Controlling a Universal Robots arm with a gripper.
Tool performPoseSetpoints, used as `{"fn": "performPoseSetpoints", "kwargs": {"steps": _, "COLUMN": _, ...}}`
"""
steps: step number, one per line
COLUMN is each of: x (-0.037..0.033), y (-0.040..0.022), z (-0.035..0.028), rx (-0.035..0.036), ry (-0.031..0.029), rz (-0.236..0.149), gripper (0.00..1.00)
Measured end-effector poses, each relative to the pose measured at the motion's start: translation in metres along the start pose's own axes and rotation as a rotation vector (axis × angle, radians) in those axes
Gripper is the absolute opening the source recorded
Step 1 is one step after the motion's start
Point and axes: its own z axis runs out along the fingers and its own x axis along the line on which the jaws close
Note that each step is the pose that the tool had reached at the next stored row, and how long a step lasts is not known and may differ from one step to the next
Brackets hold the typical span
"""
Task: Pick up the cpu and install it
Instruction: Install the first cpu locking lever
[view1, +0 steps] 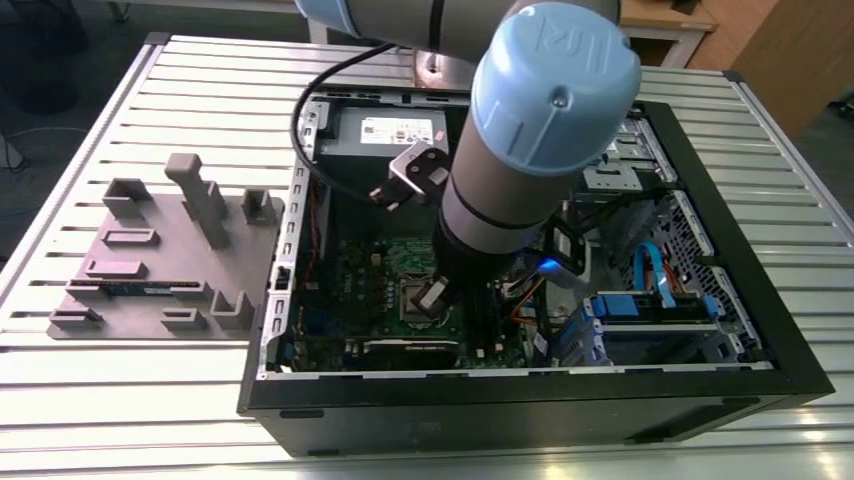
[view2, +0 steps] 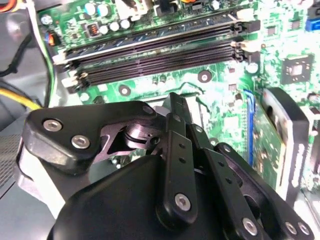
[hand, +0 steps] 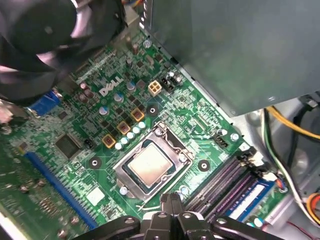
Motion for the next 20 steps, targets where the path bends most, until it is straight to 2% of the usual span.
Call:
{"fn": "performPoseSetpoints", "kwargs": {"steps": 2, "x": -0.0004, "y": 0.0006, "z": -0.0048, "rx": 0.0005, "ry": 0.0006, "rz": 0.0, "gripper": 0.11}}
{"fn": "performPoseSetpoints", "kwargs": {"steps": 6, "x": -0.001, "y": 0.0034, "z": -0.0047, "rx": 0.0019, "ry": 0.0016, "rz": 0.0, "gripper": 0.11}}
{"fn": "performPoseSetpoints", "kwargs": {"steps": 12, "x": 0.0031, "y": 0.0216, "z": -0.0022, "rx": 0.0064, "ry": -0.0028, "rz": 0.0, "gripper": 0.11}}
{"fn": "performPoseSetpoints", "kwargs": {"steps": 14, "x": 0.0044, "y": 0.0238, "z": -0.0031, "rx": 0.0094, "ry": -0.0052, "rz": 0.0, "gripper": 0.11}}
{"fn": "performPoseSetpoints", "kwargs": {"steps": 20, "x": 0.0021, "y": 0.027, "z": -0.0263, "rx": 0.0103, "ry": -0.0052, "rz": 0.0, "gripper": 0.11}}
